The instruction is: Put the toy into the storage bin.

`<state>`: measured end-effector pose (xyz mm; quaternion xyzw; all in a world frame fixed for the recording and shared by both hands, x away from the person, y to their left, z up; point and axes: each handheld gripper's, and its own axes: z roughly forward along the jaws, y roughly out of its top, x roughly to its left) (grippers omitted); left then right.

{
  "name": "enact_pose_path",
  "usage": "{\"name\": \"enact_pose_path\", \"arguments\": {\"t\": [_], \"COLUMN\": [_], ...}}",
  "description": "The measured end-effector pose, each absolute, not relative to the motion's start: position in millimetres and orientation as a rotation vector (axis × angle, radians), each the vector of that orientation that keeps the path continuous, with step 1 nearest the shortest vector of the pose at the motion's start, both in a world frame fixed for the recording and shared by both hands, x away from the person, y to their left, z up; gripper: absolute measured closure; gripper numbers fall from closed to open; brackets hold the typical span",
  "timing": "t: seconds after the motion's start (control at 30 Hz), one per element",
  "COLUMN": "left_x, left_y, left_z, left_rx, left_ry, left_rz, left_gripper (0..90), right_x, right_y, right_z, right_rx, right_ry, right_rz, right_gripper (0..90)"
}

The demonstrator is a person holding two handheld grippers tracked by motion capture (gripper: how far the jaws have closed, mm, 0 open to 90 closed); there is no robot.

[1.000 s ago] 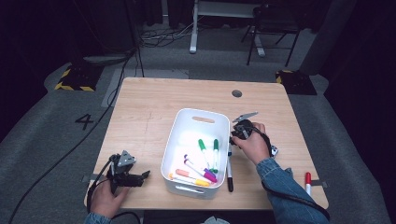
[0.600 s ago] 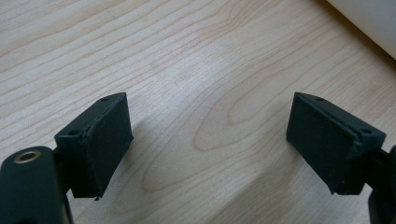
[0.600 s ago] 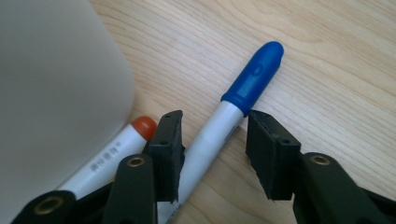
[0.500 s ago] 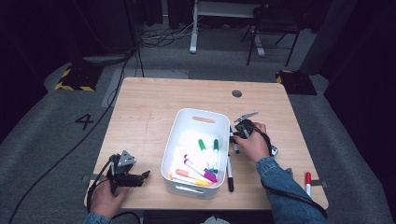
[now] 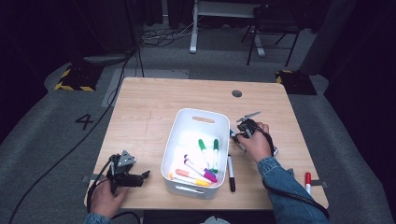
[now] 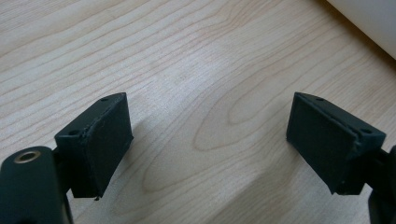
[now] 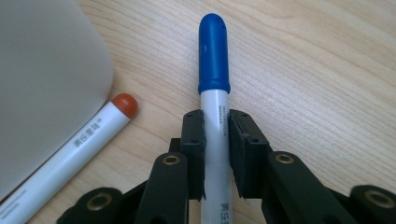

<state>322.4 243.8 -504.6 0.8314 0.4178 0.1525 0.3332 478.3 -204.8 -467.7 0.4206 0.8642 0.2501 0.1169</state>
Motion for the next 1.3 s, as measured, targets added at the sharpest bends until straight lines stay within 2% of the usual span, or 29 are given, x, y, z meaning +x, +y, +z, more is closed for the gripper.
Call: {"name": "enact_pose_path", "arguments": {"t": [1.3], "left_x": [322.5], "left_y": [243.9], "left_z": [-504.6], "left_rx": [2.172], "left_ry": [1.089], "left_rz": [0.398], "left_gripper": [14.4], "right_x": [413.6], "right_y": [-223.1], "right_z": [-346.9], "right_rx": [1.102], "right_ry": [2.487], "right_rz": [1.0], "right_gripper": [77.1]}}
